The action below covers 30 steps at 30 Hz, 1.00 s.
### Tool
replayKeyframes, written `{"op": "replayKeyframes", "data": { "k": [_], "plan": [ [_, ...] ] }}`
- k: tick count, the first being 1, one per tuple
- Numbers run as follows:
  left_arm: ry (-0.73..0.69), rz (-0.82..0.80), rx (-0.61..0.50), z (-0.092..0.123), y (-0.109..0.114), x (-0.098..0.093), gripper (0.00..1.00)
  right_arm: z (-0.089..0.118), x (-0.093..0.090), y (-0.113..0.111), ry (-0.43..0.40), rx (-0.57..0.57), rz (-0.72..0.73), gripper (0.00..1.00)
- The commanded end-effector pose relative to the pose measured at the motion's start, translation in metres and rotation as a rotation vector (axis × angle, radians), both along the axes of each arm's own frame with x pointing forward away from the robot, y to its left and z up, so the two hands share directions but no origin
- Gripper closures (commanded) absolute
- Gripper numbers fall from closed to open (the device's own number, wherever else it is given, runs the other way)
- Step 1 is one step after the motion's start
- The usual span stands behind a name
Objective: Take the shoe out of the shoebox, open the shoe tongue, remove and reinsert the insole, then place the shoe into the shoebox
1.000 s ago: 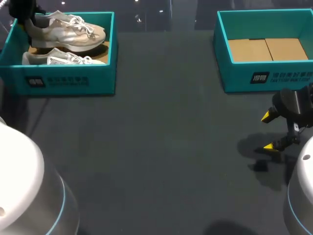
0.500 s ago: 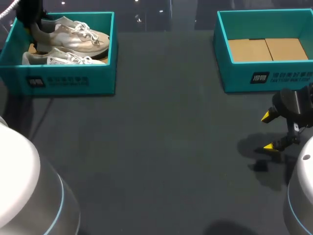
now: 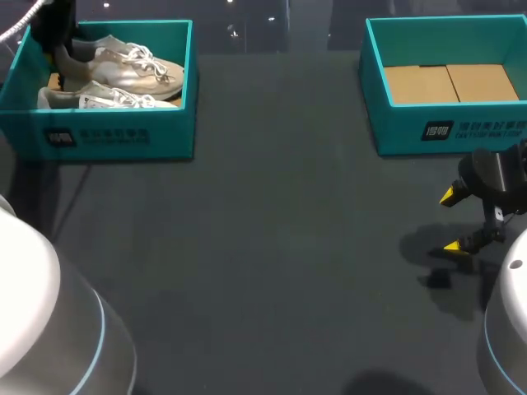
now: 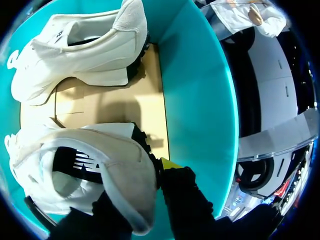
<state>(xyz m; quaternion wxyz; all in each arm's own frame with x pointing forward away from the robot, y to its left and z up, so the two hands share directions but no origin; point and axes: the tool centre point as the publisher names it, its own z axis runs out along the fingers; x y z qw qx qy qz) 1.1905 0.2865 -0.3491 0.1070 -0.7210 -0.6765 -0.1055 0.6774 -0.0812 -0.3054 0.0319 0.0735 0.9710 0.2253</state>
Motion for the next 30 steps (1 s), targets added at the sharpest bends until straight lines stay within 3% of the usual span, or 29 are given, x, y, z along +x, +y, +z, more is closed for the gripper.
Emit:
{"op": "replayKeyframes", "data": {
  "k": [1,9,12,13,14,18,23,30],
  "plan": [
    [0.012,0.003,-0.006,-0.007,0.0,0.008,0.68,0.0,-0.002,0.001,-0.003,-0.003,-0.001,0.0],
    [0.008,0.025,-0.019,-0.009,0.001,0.011,0.63,0.0,-0.002,0.001,-0.003,-0.003,-0.001,0.0],
    [0.006,0.029,-0.042,-0.002,0.001,0.01,0.55,0.0,-0.002,0.001,-0.003,-0.003,-0.001,0.0],
    [0.007,0.03,-0.051,0.002,0.001,0.009,0.35,0.0,-0.002,0.001,-0.003,-0.003,-0.001,0.0],
    [0.001,0.027,-0.059,0.005,0.001,0.008,0.2,0.0,-0.002,0.001,-0.003,-0.003,-0.001,0.0],
    [-0.028,0.016,-0.099,0.024,-0.002,0.001,0.0,0.0,-0.002,0.001,-0.003,-0.003,-0.001,0.0],
    [-0.069,0.015,-0.131,0.054,-0.009,-0.014,0.0,0.0,-0.002,0.001,-0.003,-0.003,-0.001,0.0],
    [-0.105,-0.016,-0.151,0.089,-0.021,-0.054,0.0,0.0,-0.002,0.001,-0.003,-0.003,-0.001,0.0]
  ]
}}
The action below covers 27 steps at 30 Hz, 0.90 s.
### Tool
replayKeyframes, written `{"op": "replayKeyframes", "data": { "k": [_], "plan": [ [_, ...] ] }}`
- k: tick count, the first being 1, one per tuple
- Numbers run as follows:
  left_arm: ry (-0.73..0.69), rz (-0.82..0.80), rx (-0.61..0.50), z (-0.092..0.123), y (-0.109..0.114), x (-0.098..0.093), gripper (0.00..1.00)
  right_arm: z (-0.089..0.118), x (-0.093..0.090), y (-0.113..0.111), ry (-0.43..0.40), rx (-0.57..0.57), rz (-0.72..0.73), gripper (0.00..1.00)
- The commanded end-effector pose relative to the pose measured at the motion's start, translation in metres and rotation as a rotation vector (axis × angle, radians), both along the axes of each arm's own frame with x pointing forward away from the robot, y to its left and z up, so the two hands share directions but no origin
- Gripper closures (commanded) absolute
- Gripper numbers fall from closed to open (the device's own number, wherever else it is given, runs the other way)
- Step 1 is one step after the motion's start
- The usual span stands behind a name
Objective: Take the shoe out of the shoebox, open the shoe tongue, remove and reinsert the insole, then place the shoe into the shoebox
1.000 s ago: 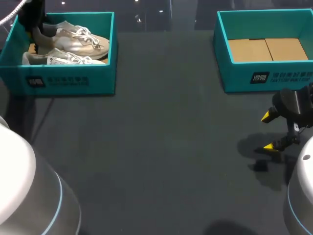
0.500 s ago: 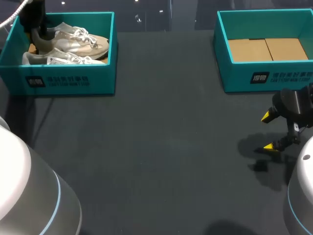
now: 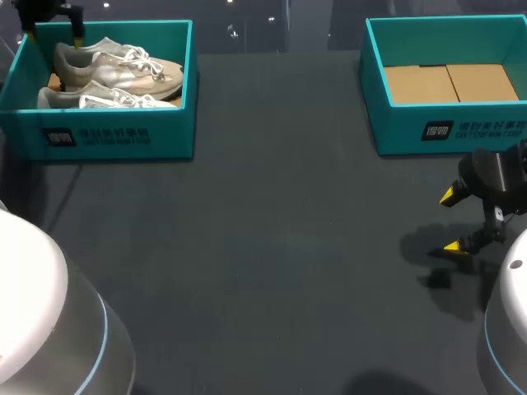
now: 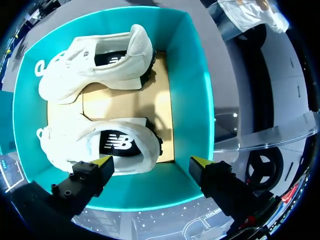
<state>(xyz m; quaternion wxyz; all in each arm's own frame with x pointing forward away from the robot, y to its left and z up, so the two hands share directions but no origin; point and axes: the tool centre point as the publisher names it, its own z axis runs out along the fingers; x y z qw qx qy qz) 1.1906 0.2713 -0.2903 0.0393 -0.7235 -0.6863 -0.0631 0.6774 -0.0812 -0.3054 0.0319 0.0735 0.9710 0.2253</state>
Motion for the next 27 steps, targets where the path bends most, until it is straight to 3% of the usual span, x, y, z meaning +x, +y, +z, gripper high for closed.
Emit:
{"op": "replayKeyframes", "data": {
  "k": [1,6,18,27],
  "plan": [
    [-0.068,-0.014,0.012,0.035,-0.007,-0.061,0.0,0.0,-0.002,0.001,-0.003,-0.003,-0.001,0.0],
    [-0.039,0.022,0.072,0.055,-0.005,-0.092,0.0,0.0,-0.002,0.001,-0.003,-0.003,-0.001,0.0],
    [-0.039,0.022,0.072,0.055,-0.005,-0.092,0.0,0.0,-0.002,0.001,-0.003,-0.003,-0.001,0.0],
    [0.025,0.067,0.066,0.047,0.001,-0.125,0.0,0.0,-0.002,0.001,-0.003,-0.003,-0.001,0.0]
  ]
}}
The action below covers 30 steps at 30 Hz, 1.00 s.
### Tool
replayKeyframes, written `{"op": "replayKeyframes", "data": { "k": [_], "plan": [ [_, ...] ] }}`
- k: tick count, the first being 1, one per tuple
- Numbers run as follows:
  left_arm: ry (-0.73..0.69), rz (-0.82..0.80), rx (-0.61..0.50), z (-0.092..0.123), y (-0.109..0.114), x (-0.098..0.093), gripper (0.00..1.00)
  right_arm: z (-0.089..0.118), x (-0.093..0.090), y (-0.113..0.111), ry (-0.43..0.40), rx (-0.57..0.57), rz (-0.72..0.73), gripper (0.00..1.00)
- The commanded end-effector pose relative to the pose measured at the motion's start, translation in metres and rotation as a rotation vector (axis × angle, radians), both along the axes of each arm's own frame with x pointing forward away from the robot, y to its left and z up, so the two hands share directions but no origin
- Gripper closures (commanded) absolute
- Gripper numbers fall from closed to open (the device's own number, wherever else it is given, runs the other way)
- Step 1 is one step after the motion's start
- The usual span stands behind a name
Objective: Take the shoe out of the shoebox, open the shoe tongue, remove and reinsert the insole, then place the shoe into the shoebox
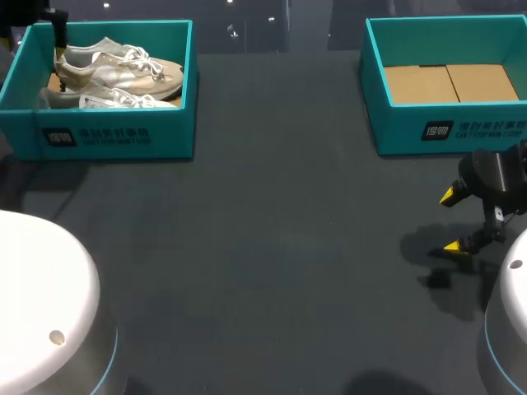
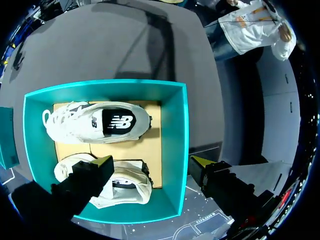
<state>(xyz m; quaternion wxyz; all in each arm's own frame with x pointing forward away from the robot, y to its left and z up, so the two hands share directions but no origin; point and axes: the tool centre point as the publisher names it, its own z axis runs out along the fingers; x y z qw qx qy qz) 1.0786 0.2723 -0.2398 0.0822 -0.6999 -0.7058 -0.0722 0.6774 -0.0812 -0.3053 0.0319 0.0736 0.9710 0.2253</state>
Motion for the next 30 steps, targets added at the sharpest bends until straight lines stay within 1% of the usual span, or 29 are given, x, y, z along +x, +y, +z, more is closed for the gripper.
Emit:
{"op": "replayKeyframes", "data": {
  "k": [1,6,15,21,23,25,26,27,29,30],
  "plan": [
    [-0.019,0.0,-0.009,-0.005,0.0,-0.017,0.0,0.0,-0.002,0.001,-0.003,-0.003,-0.001,0.0],
    [-0.002,-0.011,-0.018,-0.014,0.0,-0.027,0.0,0.0,-0.002,0.001,-0.003,-0.003,-0.001,0.0],
    [0.009,-0.008,-0.032,-0.041,0.002,-0.049,0.0,0.0,-0.002,0.001,-0.003,-0.003,-0.001,0.0],
    [-0.016,-0.001,-0.052,-0.06,0.0,-0.05,0.0,0.0,-0.002,0.001,-0.003,-0.003,-0.001,0.0],
    [-0.011,0.0,-0.057,-0.065,0.0,-0.049,0.04,0.0,-0.002,0.001,-0.003,-0.003,-0.001,0.0],
    [-0.01,-0.002,-0.059,-0.07,0.0,-0.048,0.11,0.0,-0.002,0.001,-0.003,-0.003,-0.001,0.0],
    [-0.009,-0.003,-0.061,-0.073,0.0,-0.047,0.12,0.0,-0.002,0.001,-0.003,-0.003,-0.001,0.0],
    [-0.008,-0.002,-0.062,-0.075,-0.001,-0.046,0.15,0.0,-0.002,0.001,-0.003,-0.003,-0.001,0.0],
    [-0.007,-0.003,-0.063,-0.079,-0.001,-0.046,0.24,0.0,-0.002,0.001,-0.003,-0.003,-0.001,0.0],
    [-0.007,-0.004,-0.063,-0.08,-0.001,-0.045,0.27,0.0,-0.002,0.001,-0.003,-0.003,-0.001,0.0]
  ]
}}
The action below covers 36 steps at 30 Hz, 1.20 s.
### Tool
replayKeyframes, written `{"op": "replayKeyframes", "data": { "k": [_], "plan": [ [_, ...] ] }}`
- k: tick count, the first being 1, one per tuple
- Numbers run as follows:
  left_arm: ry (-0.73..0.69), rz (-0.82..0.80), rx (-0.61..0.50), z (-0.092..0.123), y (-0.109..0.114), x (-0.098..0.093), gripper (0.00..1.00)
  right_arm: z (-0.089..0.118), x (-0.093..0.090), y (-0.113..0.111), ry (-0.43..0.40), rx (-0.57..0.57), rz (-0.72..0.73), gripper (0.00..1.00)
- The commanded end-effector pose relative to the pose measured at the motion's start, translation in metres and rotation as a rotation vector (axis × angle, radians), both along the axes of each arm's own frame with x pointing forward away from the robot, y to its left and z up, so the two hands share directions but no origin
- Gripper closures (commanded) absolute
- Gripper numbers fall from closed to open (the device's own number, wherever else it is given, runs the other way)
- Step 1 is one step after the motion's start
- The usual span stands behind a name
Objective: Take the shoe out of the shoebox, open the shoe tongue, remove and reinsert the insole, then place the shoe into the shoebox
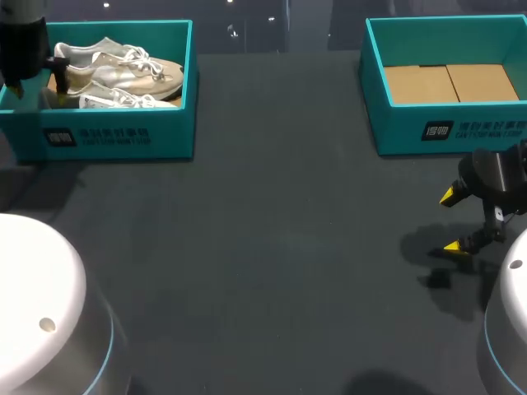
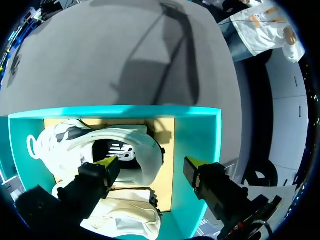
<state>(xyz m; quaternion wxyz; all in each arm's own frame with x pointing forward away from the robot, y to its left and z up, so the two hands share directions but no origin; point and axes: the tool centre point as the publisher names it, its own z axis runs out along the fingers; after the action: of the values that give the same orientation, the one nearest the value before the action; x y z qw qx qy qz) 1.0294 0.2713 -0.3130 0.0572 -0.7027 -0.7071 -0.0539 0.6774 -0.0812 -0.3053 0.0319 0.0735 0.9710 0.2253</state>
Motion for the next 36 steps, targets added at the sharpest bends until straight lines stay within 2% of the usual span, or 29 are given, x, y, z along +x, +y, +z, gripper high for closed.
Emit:
{"op": "replayKeyframes", "data": {
  "k": [1,4,7,8,11,14,17,21,25,29,30,31,32,33,36],
  "plan": [
    [0.004,-0.003,-0.003,-0.009,0.001,0.004,0.27,0.0,-0.002,0.001,-0.003,-0.003,-0.001,0.0],
    [0.003,-0.009,0.0,-0.015,0.001,0.002,0.26,0.0,-0.002,0.001,-0.003,-0.003,-0.001,0.0],
    [0.002,-0.015,0.008,-0.024,0.003,0.001,0.14,0.0,-0.002,0.001,-0.003,-0.003,-0.001,0.0],
    [0.003,-0.017,0.009,-0.027,0.003,0.001,0.13,0.0,-0.002,0.001,-0.003,-0.003,-0.001,0.0],
    [0.01,-0.015,0.02,-0.034,0.004,0.002,0.18,0.0,-0.002,0.001,-0.003,-0.003,-0.001,0.0],
    [0.019,-0.011,0.02,-0.04,0.005,0.002,0.28,0.0,-0.002,0.001,-0.003,-0.003,-0.001,0.0],
    [0.023,-0.007,0.019,-0.045,0.005,0.002,0.45,0.0,-0.002,0.001,-0.003,-0.003,-0.001,0.0],
    [0.023,-0.007,0.024,-0.05,0.006,0.003,0.5,0.0,-0.002,0.001,-0.003,-0.003,-0.001,0.0],
    [0.021,-0.013,0.035,-0.052,0.006,0.004,0.49,0.0,-0.002,0.001,-0.003,-0.003,-0.001,0.0],
    [0.023,-0.025,0.054,-0.056,0.007,0.003,0.53,0.0,-0.002,0.001,-0.003,-0.003,-0.001,0.0],
    [0.023,-0.026,0.057,-0.057,0.007,0.002,0.58,0.0,-0.002,0.001,-0.003,-0.003,-0.001,0.0],
    [0.024,-0.026,0.058,-0.057,0.007,0.002,0.68,0.0,-0.002,0.001,-0.003,-0.003,-0.001,0.0],
    [0.024,-0.027,0.059,-0.057,0.007,0.001,0.96,0.0,-0.002,0.001,-0.003,-0.003,-0.001,0.0],
    [0.025,-0.028,0.059,-0.056,0.008,0.0,1.0,0.0,-0.002,0.001,-0.003,-0.003,-0.001,0.0],
    [0.025,-0.032,0.058,-0.05,0.011,-0.001,1.0,0.0,-0.002,0.001,-0.003,-0.003,-0.001,0.0]
  ]
}}
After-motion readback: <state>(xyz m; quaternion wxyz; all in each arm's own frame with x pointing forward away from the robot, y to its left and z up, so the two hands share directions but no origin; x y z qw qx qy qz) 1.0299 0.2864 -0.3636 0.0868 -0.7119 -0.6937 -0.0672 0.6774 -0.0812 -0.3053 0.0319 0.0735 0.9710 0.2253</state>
